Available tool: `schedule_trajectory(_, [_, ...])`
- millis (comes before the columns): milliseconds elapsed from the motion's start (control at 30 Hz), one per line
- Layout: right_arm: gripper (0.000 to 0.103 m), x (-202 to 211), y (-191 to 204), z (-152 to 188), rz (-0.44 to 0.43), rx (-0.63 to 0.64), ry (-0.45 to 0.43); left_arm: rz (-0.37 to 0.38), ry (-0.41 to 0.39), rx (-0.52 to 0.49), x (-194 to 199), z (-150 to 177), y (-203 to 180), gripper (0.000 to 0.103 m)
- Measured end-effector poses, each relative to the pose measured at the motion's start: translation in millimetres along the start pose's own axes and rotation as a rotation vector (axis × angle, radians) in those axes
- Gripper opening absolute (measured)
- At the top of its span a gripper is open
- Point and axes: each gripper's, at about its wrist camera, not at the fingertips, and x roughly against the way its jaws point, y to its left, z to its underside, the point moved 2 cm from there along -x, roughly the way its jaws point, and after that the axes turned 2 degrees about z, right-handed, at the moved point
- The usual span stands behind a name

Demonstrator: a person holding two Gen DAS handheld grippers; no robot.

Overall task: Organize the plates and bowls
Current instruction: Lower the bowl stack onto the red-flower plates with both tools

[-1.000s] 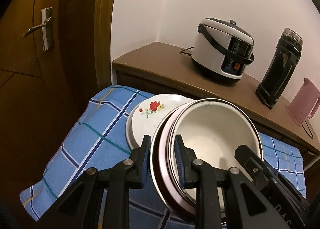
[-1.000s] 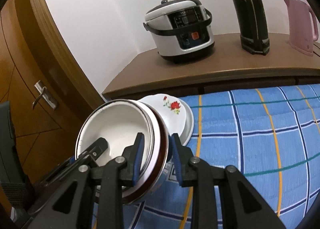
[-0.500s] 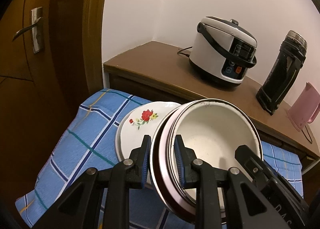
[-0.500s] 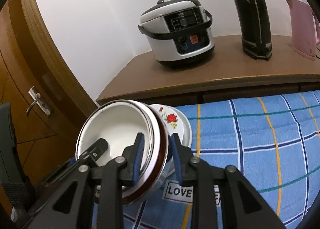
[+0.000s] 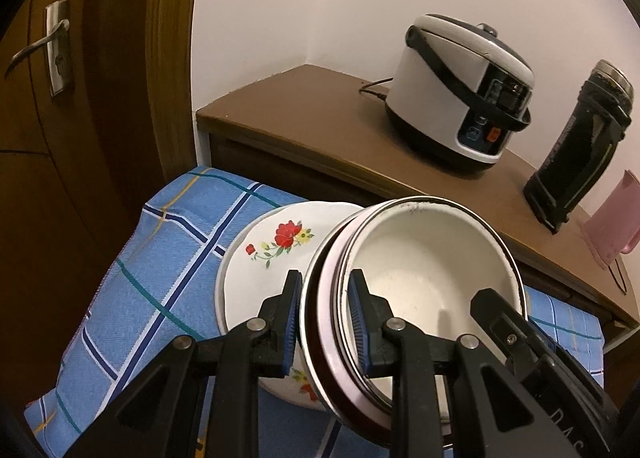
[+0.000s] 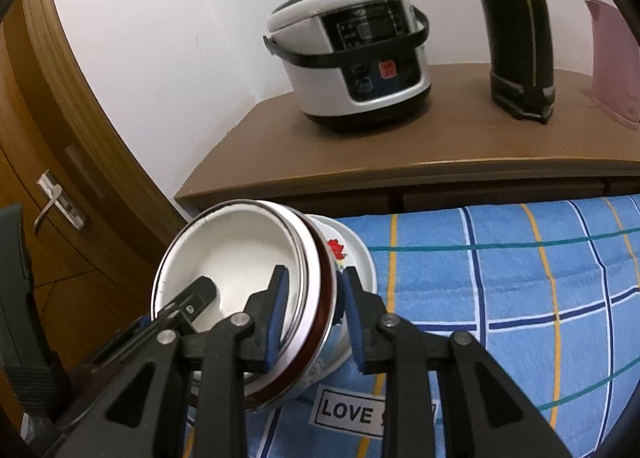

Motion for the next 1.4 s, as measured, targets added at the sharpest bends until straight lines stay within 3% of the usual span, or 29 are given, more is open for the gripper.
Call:
schedule_trajectory(567, [0.027,-31.5,15.7,-19.1,-0.022,0.026,0.081,-0.051,0.021,0.029,-15.2,-20.8,12.1,0.026])
schedule_trajectory(1400, [0.027,-55.6,7.9,-6.4,-0.005,0.039,0.161,-0.064,0.078,0.033,-35.2,-9.3,15.2,0.026])
